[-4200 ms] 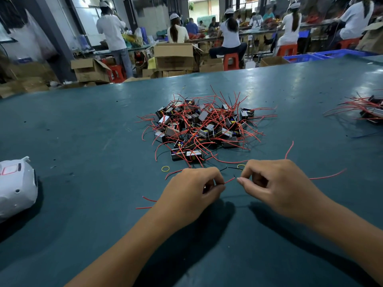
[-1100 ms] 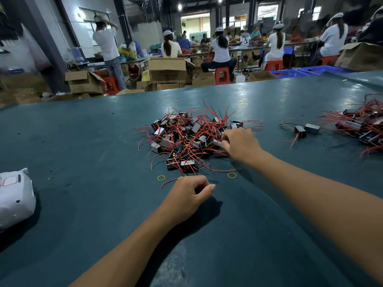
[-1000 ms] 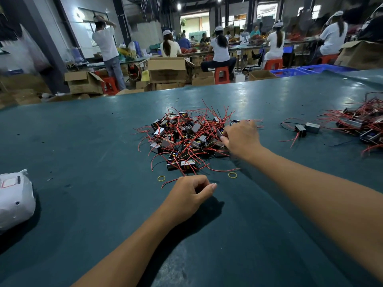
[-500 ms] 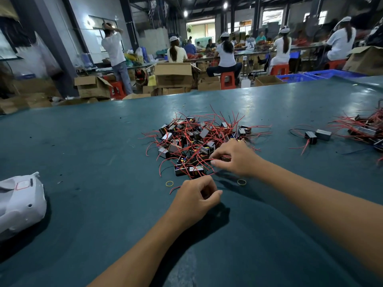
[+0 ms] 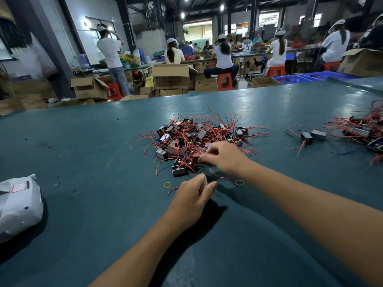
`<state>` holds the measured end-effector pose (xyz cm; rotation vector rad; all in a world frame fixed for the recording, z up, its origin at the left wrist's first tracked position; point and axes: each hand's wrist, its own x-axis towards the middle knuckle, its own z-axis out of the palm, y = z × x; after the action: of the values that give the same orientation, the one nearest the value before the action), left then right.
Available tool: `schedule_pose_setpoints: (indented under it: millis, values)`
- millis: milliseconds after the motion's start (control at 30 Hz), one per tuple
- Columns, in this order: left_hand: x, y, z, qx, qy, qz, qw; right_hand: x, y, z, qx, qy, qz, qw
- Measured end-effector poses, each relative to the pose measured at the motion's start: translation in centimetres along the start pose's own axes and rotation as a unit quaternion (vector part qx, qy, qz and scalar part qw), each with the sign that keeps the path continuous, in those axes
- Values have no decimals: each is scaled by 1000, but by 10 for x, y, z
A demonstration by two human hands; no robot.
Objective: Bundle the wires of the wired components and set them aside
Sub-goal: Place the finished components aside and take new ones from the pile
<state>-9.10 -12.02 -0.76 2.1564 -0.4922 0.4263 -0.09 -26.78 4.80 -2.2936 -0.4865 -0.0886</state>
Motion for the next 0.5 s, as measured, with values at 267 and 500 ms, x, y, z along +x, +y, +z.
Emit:
schedule_pose_setpoints:
  millis: [267,500]
  values:
    - [2,5,-2,-42,2,-33,999,-45,-4,-52,444,-44,185,876]
    - [-1,14,-1,-205,-100,-59,972,-106,9,-25,356,-52,150,921]
